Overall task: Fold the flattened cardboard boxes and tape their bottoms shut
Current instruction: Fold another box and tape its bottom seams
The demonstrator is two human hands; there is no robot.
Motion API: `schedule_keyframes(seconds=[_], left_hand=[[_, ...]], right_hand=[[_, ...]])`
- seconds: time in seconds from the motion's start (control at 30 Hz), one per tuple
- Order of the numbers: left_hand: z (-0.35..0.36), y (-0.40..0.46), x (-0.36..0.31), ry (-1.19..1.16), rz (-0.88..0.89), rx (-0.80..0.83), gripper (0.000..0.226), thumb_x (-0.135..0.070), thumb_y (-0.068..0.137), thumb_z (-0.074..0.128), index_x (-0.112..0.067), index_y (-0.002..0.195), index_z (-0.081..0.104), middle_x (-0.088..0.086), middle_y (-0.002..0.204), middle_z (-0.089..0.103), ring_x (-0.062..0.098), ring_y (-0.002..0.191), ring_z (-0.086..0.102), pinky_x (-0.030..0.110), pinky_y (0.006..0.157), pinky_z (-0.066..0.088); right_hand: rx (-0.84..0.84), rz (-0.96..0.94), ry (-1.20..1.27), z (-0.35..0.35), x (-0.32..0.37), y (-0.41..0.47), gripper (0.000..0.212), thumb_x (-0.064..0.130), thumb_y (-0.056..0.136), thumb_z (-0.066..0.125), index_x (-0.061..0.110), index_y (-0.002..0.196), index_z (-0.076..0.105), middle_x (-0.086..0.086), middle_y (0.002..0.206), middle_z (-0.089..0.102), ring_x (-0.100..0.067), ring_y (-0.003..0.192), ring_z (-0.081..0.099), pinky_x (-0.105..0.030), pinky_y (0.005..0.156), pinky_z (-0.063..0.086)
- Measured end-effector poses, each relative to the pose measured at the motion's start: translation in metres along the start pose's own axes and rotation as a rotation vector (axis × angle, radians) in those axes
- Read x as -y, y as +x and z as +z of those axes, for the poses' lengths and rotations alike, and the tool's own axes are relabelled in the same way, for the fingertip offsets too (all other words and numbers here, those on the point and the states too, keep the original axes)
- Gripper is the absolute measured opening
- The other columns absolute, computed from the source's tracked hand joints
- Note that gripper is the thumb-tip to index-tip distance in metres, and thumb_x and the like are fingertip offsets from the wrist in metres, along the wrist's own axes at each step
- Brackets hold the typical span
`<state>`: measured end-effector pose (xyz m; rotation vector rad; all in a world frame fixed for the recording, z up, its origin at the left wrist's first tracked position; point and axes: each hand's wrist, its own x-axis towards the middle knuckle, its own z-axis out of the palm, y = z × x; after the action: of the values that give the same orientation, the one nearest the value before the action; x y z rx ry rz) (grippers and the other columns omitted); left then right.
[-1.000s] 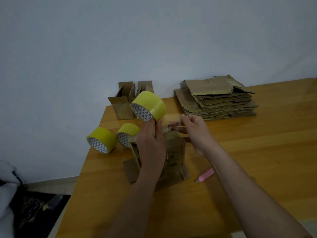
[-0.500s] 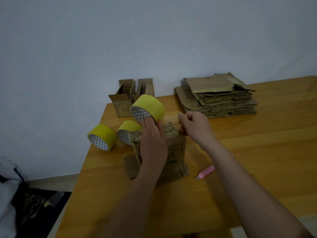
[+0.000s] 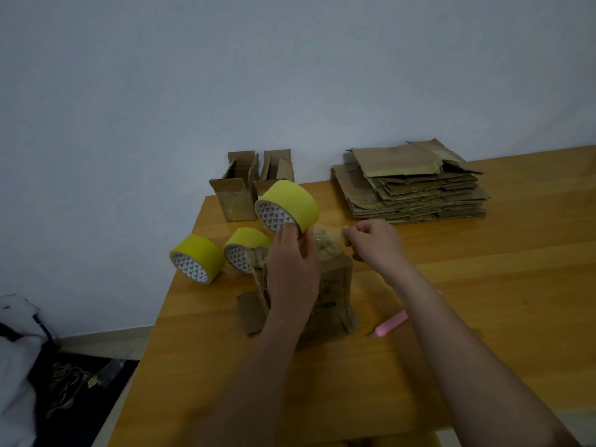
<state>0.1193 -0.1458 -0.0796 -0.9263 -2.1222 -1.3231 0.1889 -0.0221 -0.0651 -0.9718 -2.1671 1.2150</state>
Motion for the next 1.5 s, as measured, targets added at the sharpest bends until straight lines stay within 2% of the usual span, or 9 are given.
schedule_keyframes(seconds=[0.23,0.47,0.67,0.73,0.93,1.03,1.1,1.37,1.5], left_hand=[[0.005,-0.005,0.002,0.078,0.031,-0.029,0.011,-0.010,0.085,0.071,-0.002,0.086,0.063,0.009,0.077,0.060,0.012,0.063,0.046,0.010,0.054,0.024],[0.004,-0.008,0.001,0.142,0.103,-0.091,0.025,-0.028,0.086,0.055,-0.005,0.082,0.065,0.007,0.080,0.065,0.016,0.063,0.057,0.013,0.059,0.029],[0.008,-0.010,0.003,0.165,0.103,-0.088,0.027,-0.029,0.085,0.057,-0.005,0.083,0.069,0.007,0.083,0.069,0.019,0.064,0.064,0.018,0.056,0.038],[0.008,-0.009,0.003,0.160,0.090,-0.085,0.028,-0.029,0.085,0.057,-0.004,0.083,0.069,0.007,0.083,0.069,0.019,0.064,0.064,0.018,0.057,0.039],[0.008,-0.008,0.000,0.146,0.022,-0.054,0.017,-0.020,0.079,0.069,-0.004,0.079,0.067,0.008,0.079,0.066,0.022,0.061,0.061,0.020,0.054,0.038],[0.007,-0.008,-0.002,0.153,0.009,-0.023,0.015,-0.019,0.077,0.071,-0.004,0.080,0.068,0.008,0.080,0.066,0.021,0.060,0.061,0.020,0.054,0.038],[0.007,-0.008,-0.002,0.154,0.002,-0.013,0.015,-0.017,0.077,0.074,-0.004,0.080,0.068,0.008,0.080,0.067,0.021,0.061,0.061,0.019,0.055,0.038],[-0.010,-0.002,-0.012,0.110,-0.112,0.076,0.020,-0.025,0.087,0.071,-0.006,0.096,0.073,0.005,0.089,0.069,0.015,0.080,0.061,0.021,0.069,0.039],[-0.027,0.000,-0.013,0.089,0.029,0.247,0.030,-0.033,0.090,0.067,-0.009,0.106,0.074,0.004,0.102,0.072,0.014,0.091,0.062,0.029,0.080,0.050]], right_hand=[[0.069,0.010,0.075,-0.006,-0.003,0.002,0.041,0.027,0.099,0.053,0.009,0.064,0.063,-0.001,0.060,0.069,-0.015,0.061,0.067,-0.038,0.075,0.059],[0.144,0.029,0.084,-0.001,-0.005,0.005,0.044,0.030,0.101,0.050,0.014,0.060,0.054,0.002,0.057,0.062,-0.003,0.045,0.056,-0.019,0.050,0.045],[0.332,0.105,0.212,0.007,-0.017,0.010,0.040,0.031,0.101,0.051,0.010,0.068,0.057,-0.009,0.063,0.057,-0.020,0.059,0.056,-0.033,0.065,0.051],[0.376,0.139,0.249,0.010,-0.019,0.009,0.040,0.036,0.100,0.051,0.008,0.073,0.061,-0.013,0.071,0.059,-0.023,0.067,0.058,-0.030,0.064,0.053],[0.233,0.255,0.158,0.018,-0.025,0.006,0.037,0.042,0.090,0.064,0.013,0.071,0.050,-0.009,0.071,0.058,-0.017,0.058,0.059,-0.026,0.051,0.053],[0.021,0.076,0.146,0.014,-0.029,0.000,0.019,0.025,0.087,0.071,0.016,0.088,0.054,-0.002,0.087,0.061,-0.018,0.079,0.062,-0.035,0.072,0.056],[-0.104,-0.156,0.187,0.009,-0.024,-0.010,0.008,0.015,0.092,0.063,0.019,0.099,0.063,0.007,0.093,0.064,-0.006,0.090,0.061,-0.021,0.076,0.051],[-0.017,-0.376,0.197,0.020,-0.027,-0.033,0.026,0.007,0.097,0.055,0.014,0.117,0.070,0.007,0.106,0.070,0.006,0.091,0.063,-0.011,0.077,0.050],[-0.023,-0.422,0.122,0.020,-0.024,-0.031,0.030,0.002,0.096,0.052,0.013,0.119,0.068,0.003,0.111,0.067,-0.001,0.099,0.057,-0.004,0.081,0.043]])
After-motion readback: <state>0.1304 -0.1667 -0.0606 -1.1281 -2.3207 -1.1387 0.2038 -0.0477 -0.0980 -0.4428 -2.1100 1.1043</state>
